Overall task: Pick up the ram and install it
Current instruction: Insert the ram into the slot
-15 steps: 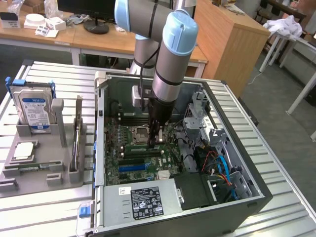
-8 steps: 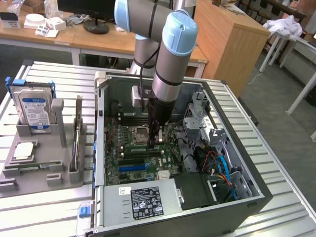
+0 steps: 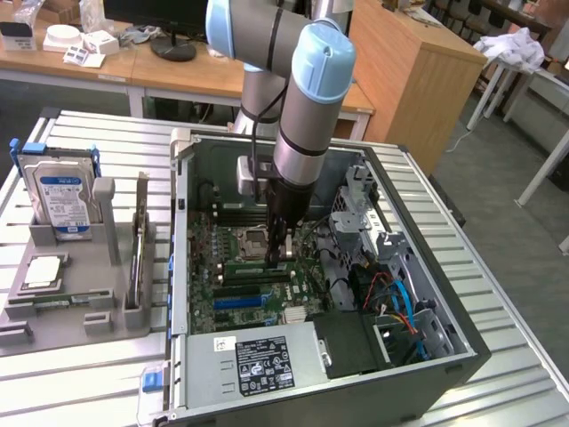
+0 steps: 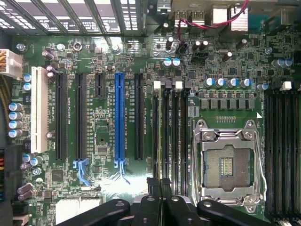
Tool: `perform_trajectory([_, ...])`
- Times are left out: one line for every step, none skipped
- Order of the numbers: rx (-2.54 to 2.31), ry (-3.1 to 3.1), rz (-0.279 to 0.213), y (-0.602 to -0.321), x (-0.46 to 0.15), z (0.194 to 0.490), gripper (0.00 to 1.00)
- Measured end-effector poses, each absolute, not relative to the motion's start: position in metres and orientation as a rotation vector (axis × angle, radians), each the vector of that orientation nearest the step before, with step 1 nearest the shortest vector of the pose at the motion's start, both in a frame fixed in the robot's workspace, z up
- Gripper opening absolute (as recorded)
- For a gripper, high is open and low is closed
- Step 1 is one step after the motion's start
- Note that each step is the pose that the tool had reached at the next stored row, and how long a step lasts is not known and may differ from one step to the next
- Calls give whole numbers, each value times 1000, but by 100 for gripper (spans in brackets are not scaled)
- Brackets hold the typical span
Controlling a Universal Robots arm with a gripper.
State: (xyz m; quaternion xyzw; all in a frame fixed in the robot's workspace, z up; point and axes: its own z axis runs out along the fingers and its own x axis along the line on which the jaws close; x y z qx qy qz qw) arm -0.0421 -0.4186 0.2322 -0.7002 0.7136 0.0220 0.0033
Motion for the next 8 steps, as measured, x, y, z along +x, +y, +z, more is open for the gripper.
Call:
perform_trajectory([-2195,2237,70,-419,-42,232,12])
perform_trajectory([-2195,2237,70,-419,-42,232,12])
perform_trajectory([-2195,2237,70,-419,-42,232,12])
perform_trajectory([-2195,2237,70,-419,-42,232,12])
perform_trajectory([-2195,2237,70,-419,-42,232,12])
perform_trajectory([-2195,2237,70,-419,-42,232,12])
perform_trajectory([-2195,2237,70,-419,-42,232,12])
perform_trajectory([-2195,2237,70,-418,-42,232,12])
